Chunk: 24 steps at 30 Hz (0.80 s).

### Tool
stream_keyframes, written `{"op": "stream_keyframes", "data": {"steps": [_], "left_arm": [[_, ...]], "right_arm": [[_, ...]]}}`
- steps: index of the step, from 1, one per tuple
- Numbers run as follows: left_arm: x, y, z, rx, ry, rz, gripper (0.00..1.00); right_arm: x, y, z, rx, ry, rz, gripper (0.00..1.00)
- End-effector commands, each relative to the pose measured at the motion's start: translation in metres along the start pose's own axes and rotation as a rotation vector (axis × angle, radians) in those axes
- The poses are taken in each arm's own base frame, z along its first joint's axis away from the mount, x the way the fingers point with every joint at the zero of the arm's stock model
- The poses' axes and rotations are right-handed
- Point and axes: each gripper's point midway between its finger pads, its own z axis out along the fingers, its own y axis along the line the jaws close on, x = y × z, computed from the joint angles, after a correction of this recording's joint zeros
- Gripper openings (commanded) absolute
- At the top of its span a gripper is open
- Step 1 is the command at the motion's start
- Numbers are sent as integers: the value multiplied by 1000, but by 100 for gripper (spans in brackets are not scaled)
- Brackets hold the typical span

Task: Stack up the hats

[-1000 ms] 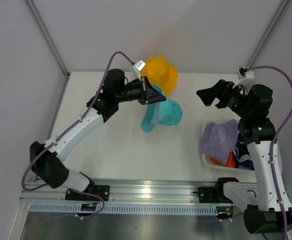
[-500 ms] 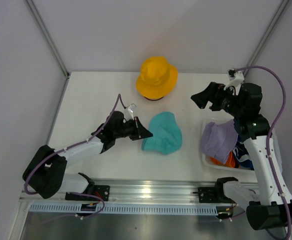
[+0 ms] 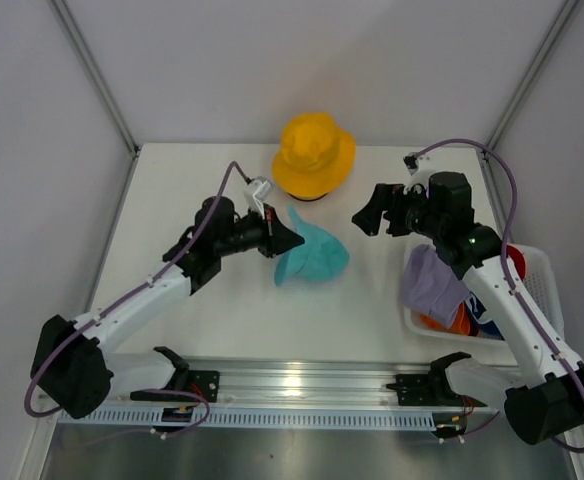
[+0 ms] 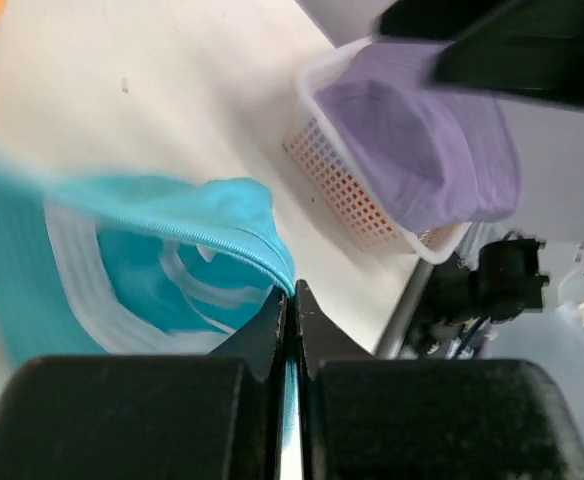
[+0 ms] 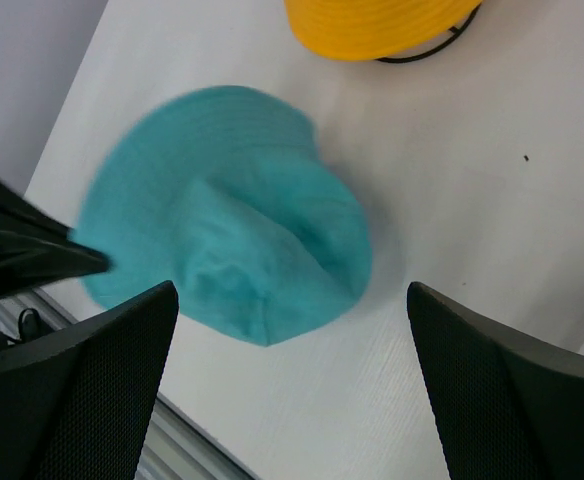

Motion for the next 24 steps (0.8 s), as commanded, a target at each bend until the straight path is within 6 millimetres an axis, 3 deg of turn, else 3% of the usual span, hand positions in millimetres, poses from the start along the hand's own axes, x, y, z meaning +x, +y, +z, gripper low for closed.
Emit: {"op": "stream_keyframes", "data": {"steps": [1,3,6,11,13,17,21,24], "left_arm": [[-78,-66,-32,154,-103,456,1],[-64,-68,-34,198,-1,522,1],[-78,-87,-31,275,60,552,1],[-126,-88,-19,167,-82,459,1],[-139,-84,-19,108,-129,417,1],[-146,-81,-24,55,-162,365,1],[-148,-97,-26,126,-179,304,1],[-156,-115,-25,220,-219,291,1]], "right_arm": [[-19,-6,-7,9,-125,-56,100],[-19,-12,-6,19,-144,-29,99],[-20,-20,3,21,-142,29,100],[-17,-12,16,-19,-135,129,100],[-21,-21,17,39,-159,163,99],[-38,-42,7,127,-212,186,100],[-58,-37,1,68,-262,248,99],[-58,-34,5,39,-283,338,100]]}}
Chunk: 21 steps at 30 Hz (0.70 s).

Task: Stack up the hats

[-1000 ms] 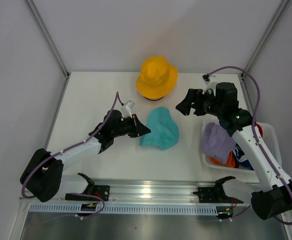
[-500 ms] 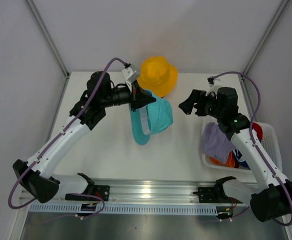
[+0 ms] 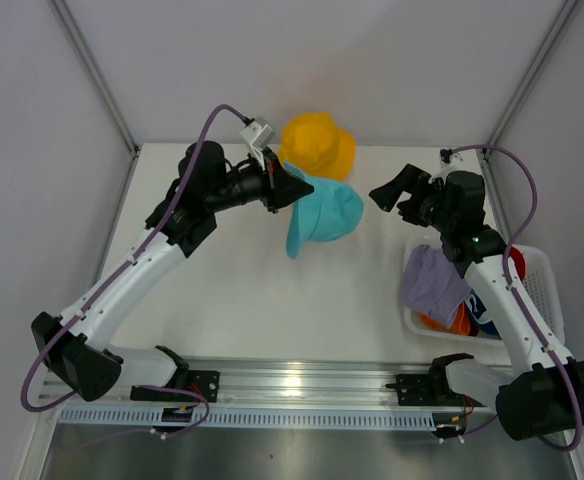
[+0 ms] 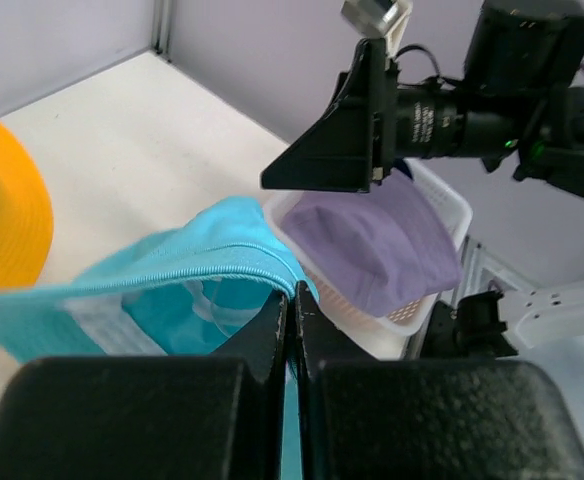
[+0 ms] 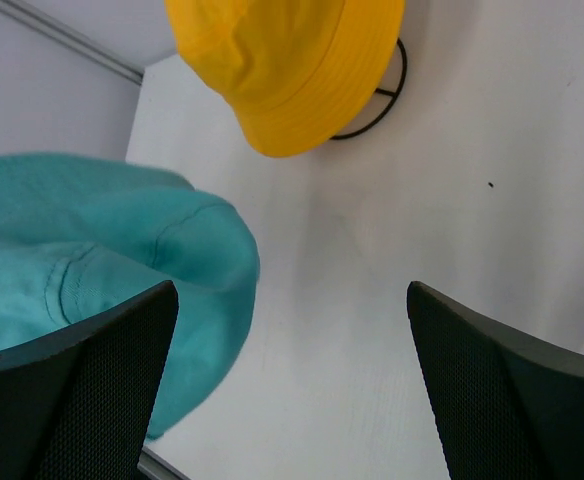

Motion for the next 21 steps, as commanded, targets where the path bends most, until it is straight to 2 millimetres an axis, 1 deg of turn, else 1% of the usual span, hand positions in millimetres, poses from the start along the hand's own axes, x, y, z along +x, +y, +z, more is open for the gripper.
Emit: {"op": "stream_keyframes", "data": {"steps": [1,3,5,6,7,8,9,10,11,12,13,14,15,16,17,18,19,20,21], "left_arm": [[-36,-25,-2,103,-119,-15,1],[-34,-23,7,115,-101,-54,1],[-42,-31,11,159,-114,-71,1],[-41,-37,15,187,-110,-77,1],[-39,-39,20,210,-104,-83,1],[-43,-46,22,240,-116,-83,1],[-41,-57,25,281,-102,-81,1],[-33,-56,35,291,-77,-94,1],[-46,-67,36,317,-93,-73,1],[-40,-78,42,349,-67,-78,1],[-39,-83,47,370,-56,-79,1],[-47,-92,55,397,-61,-72,1],[-42,-106,62,432,-44,-76,1],[-50,-116,67,453,-56,-69,1],[-39,-117,85,463,-24,-98,1],[-42,-136,90,509,-24,-97,1],[-53,-150,93,547,-36,-104,1],[-50,-158,101,572,-27,-112,1],[-54,-177,113,622,-30,-107,1]], "right_arm": [[-28,26,-4,-85,-98,88,100],[-32,30,-9,-100,-111,86,100],[-40,38,-22,-119,-130,66,100],[-46,52,-31,-178,-134,16,99],[-53,64,-45,-224,-163,-33,100],[-54,73,-55,-261,-171,-78,100],[-62,78,-66,-266,-209,-157,100],[-68,79,-77,-250,-239,-187,100],[-76,69,-92,-161,-292,-192,99],[-85,63,-103,-104,-332,-215,100],[-102,66,-121,-63,-390,-226,100],[-105,53,-135,19,-406,-212,100],[-119,39,-147,125,-464,-194,99],[-136,38,-168,184,-526,-171,99],[-139,12,-183,337,-550,-127,100],[-143,5,-195,395,-576,-103,99],[-151,6,-213,428,-619,-78,100],[-147,-3,-221,486,-615,-64,99],[-151,-10,-237,548,-662,-50,100]]}}
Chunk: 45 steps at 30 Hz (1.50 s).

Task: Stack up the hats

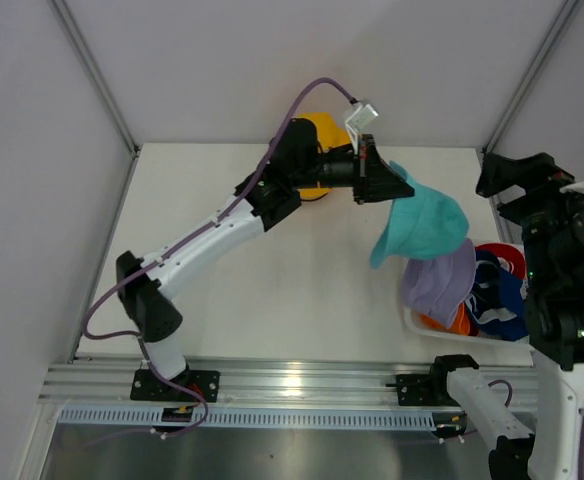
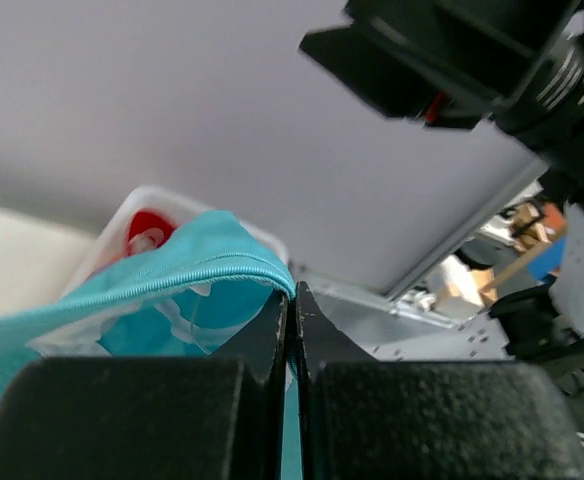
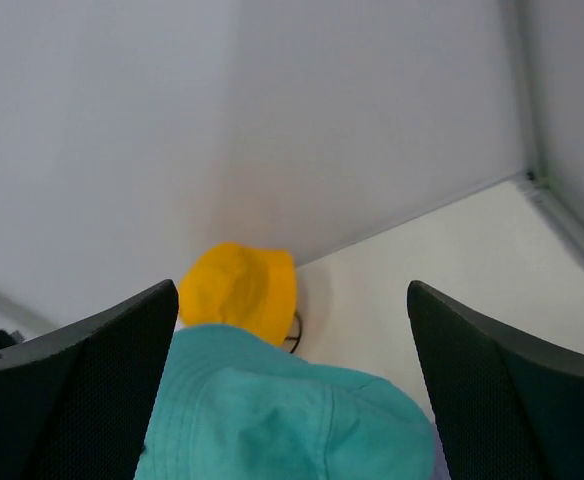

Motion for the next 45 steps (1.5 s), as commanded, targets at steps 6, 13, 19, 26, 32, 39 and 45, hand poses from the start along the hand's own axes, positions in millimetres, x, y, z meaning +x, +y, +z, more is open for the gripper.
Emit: {"op": "stream_keyframes", "data": {"steps": [6,13,19,26,32,39,45], "left_arm": [[39,-41,90,230,20,-84,1],[175,7,142,89,279,-134,3],[227,56,140,-183,386,-130,12],[219,59,115,-245,421,-122,28],[147,24,93,-112,274,-145,67],[78,11,44,-49,177,-191,99],[15,58,-39,-344,12,-180,100]], "right_arm": [[-37,-80,-59,453,-129,-65,99],[-3,-68,-49,355,0,-43,100],[57,-95,-42,440,151,-39,100],[56,-94,-37,430,130,-28,100],[54,-98,-19,464,162,-93,100],[38,-94,13,454,142,-116,99],[44,-26,66,65,196,-142,99]]}}
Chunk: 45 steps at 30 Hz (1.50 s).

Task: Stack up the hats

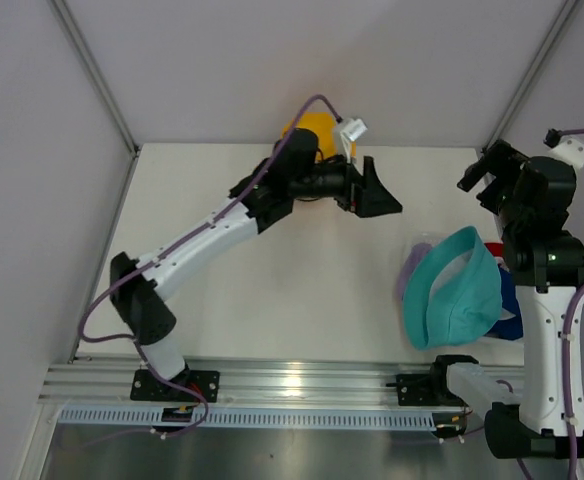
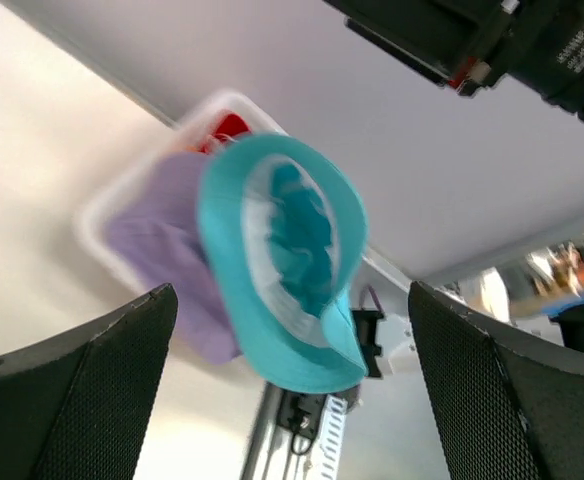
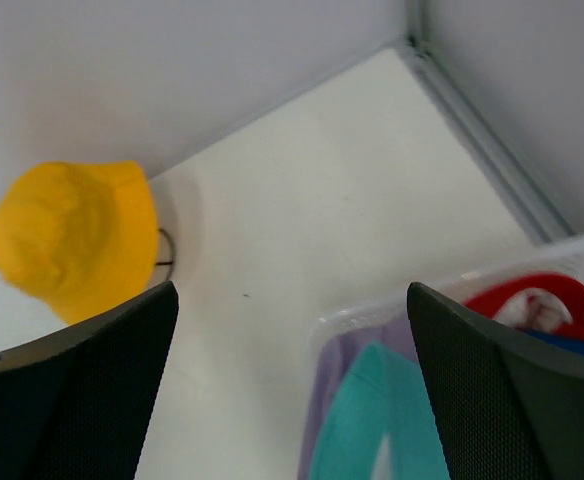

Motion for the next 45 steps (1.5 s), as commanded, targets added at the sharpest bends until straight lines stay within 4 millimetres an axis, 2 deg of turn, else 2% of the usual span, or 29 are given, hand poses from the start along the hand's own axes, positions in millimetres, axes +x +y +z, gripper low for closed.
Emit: {"op": "stream_keyframes", "data": {"steps": [1,2,4,5,6,8,9,10,11,12,14,15,17,18,20,21,22,23,24,25,29,30,32,33,34,38,42,43,45], "left_arm": [[-47,43,-64,-224,-164,-36,100],[-49,65,-80,-314,-197,-58,99],[-67,128,-125,-531,-297,-131,98],[-72,145,-139,-581,-329,-153,98],[-83,175,-165,-669,-397,-198,96],[-89,205,-186,-740,-459,-244,92],[-88,227,-192,-785,-474,-267,90],[-95,247,-209,-851,-521,-284,89],[-94,260,-213,-875,-531,-300,87],[-97,281,-215,-899,-548,-326,87],[-102,304,-216,-916,-571,-344,86],[-100,326,-213,-930,-566,-359,86],[-119,335,-208,-892,-612,-334,85],[-111,355,-201,-900,-604,-352,85],[-126,363,-195,-876,-642,-352,82],[-123,372,-191,-881,-636,-365,81],[-114,390,-186,-896,-621,-393,78],[-127,388,-184,-882,-649,-398,77],[-127,393,-183,-876,-657,-404,75],[-125,399,-179,-869,-660,-410,74],[-130,408,-174,-837,-705,-434,73],[-141,406,-173,-816,-731,-421,73],[-133,418,-164,-806,-715,-446,73],[-147,411,-160,-767,-724,-426,70],[-147,412,-155,-748,-719,-432,70],[-151,403,-132,-703,-687,-387,69],[-134,394,-110,-710,-603,-370,68],[-122,396,-109,-722,-580,-387,68],[-116,390,-106,-713,-565,-400,65]], "right_arm": [[-36,79,4,-373,-66,-47,100],[-25,90,28,-391,-6,-48,100],[-26,115,44,-465,24,-29,100],[-8,130,66,-479,80,-38,100],[-7,145,75,-511,70,-43,100],[-2,173,87,-561,73,-46,100],[9,186,110,-569,80,-47,99],[15,195,120,-579,84,-43,100],[11,208,126,-599,70,-38,99],[35,220,150,-602,114,-47,98],[39,237,164,-596,132,-42,98],[66,242,187,-579,183,-54,98],[79,252,205,-585,188,-55,99],[95,258,223,-582,207,-52,99],[110,263,241,-566,241,-23,100],[103,271,245,-572,227,-4,99],[126,268,265,-536,267,4,100],[134,265,273,-506,283,14,100],[131,269,278,-506,277,37,100],[148,268,289,-492,300,44,99],[153,278,305,-510,258,139,100],[154,281,307,-514,250,150,100],[162,289,313,-540,248,176,100],[163,291,315,-552,248,186,100],[161,297,314,-573,246,205,99],[184,311,311,-621,292,200,100],[206,317,303,-637,344,171,99],[210,318,300,-640,358,168,100],[223,317,295,-639,394,159,99]]}}
